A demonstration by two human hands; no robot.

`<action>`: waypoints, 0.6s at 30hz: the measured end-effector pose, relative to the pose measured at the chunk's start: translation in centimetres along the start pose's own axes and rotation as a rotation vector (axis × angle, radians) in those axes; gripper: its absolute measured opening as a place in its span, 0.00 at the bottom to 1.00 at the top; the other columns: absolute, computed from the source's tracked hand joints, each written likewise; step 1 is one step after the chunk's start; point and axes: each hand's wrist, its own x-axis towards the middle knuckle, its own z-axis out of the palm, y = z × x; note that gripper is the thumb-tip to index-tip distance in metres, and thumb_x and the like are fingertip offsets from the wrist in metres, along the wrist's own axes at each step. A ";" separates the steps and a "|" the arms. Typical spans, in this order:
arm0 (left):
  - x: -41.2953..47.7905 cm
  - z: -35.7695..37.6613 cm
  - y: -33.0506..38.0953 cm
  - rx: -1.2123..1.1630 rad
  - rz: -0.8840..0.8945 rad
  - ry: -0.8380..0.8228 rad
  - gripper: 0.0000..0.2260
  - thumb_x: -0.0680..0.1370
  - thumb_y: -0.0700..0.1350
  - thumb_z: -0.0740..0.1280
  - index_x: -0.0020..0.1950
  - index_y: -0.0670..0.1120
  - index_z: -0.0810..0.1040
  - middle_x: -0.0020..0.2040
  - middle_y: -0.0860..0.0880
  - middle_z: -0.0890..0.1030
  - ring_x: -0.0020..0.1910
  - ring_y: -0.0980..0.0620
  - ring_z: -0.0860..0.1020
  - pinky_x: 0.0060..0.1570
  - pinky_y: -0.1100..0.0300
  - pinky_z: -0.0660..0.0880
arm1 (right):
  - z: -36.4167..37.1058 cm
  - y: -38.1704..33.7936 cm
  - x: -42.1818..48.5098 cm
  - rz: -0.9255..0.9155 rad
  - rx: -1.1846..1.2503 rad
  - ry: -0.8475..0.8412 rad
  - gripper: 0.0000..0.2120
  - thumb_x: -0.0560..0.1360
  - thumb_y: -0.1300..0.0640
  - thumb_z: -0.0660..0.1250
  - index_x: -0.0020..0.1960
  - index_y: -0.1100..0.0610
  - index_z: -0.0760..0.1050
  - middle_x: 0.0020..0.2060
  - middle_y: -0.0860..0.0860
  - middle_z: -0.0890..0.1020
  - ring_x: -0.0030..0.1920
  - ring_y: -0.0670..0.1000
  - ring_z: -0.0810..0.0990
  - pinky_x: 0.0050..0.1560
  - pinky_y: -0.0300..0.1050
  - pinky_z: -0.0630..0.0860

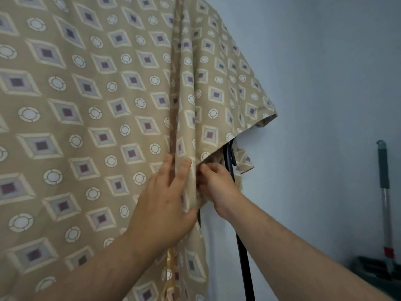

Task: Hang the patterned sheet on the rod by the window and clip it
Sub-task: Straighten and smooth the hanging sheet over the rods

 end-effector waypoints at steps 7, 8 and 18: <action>1.0 0.6 -3.2 -0.224 -0.214 -0.006 0.35 0.74 0.31 0.62 0.77 0.56 0.60 0.68 0.51 0.64 0.59 0.52 0.70 0.51 0.63 0.67 | 2.3 -0.9 0.4 0.030 -0.097 0.029 0.09 0.81 0.50 0.60 0.46 0.54 0.75 0.40 0.52 0.79 0.44 0.53 0.77 0.51 0.49 0.75; 1.2 0.4 -3.5 -0.187 -0.223 -0.015 0.34 0.74 0.33 0.61 0.77 0.55 0.61 0.68 0.51 0.64 0.59 0.51 0.71 0.50 0.61 0.68 | 2.0 -1.4 0.3 -0.014 -0.092 0.071 0.09 0.82 0.51 0.58 0.49 0.54 0.73 0.42 0.52 0.78 0.46 0.54 0.77 0.54 0.51 0.75; 4.4 2.7 1.0 0.130 0.047 -0.265 0.39 0.73 0.72 0.54 0.77 0.64 0.38 0.80 0.52 0.40 0.78 0.49 0.48 0.75 0.50 0.54 | -16.0 -4.8 3.1 -0.131 -0.391 0.774 0.15 0.82 0.58 0.54 0.55 0.66 0.75 0.53 0.62 0.79 0.55 0.63 0.77 0.50 0.49 0.70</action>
